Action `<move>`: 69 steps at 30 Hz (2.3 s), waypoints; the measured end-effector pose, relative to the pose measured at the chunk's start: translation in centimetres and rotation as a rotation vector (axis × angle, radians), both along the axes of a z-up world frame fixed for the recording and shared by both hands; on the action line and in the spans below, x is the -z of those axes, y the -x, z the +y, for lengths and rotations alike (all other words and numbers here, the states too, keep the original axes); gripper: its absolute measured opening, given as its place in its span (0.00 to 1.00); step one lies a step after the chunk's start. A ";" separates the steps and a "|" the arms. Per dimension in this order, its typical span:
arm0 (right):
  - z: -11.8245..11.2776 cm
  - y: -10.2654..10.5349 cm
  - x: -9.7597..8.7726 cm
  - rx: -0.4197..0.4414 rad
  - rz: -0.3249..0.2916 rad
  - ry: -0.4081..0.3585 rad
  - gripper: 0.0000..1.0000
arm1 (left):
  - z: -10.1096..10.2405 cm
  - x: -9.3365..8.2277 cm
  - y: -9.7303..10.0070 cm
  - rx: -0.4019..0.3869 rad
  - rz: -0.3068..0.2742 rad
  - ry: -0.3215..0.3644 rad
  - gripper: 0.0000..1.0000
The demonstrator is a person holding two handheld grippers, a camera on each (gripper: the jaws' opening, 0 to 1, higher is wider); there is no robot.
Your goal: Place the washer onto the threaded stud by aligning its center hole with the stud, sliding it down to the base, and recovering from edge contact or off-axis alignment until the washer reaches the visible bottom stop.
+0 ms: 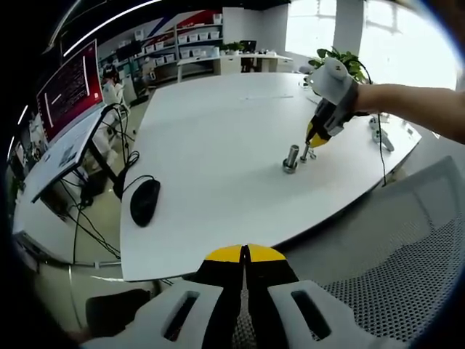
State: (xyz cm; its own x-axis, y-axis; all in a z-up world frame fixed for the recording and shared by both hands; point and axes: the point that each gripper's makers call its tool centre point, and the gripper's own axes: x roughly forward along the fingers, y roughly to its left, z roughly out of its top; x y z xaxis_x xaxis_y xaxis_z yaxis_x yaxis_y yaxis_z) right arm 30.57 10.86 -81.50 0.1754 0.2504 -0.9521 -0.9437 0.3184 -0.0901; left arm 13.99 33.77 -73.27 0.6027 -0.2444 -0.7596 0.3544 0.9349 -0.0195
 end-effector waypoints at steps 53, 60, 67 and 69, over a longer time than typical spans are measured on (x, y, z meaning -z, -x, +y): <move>-4.0 0.6 4.5 0.115 0.112 -0.024 0.26 | 0.1 0.2 0.1 -0.002 0.018 -0.007 0.00; -4.4 0.8 4.9 0.124 0.125 -0.015 0.26 | 0.1 0.2 0.1 -0.006 0.016 -0.007 0.00; -4.6 0.3 5.2 0.134 0.122 -0.011 0.24 | 0.1 0.2 0.1 -0.007 0.016 -0.008 0.00; -4.5 0.3 5.2 0.134 0.118 -0.011 0.23 | 0.1 0.2 0.1 -0.007 0.016 -0.008 0.00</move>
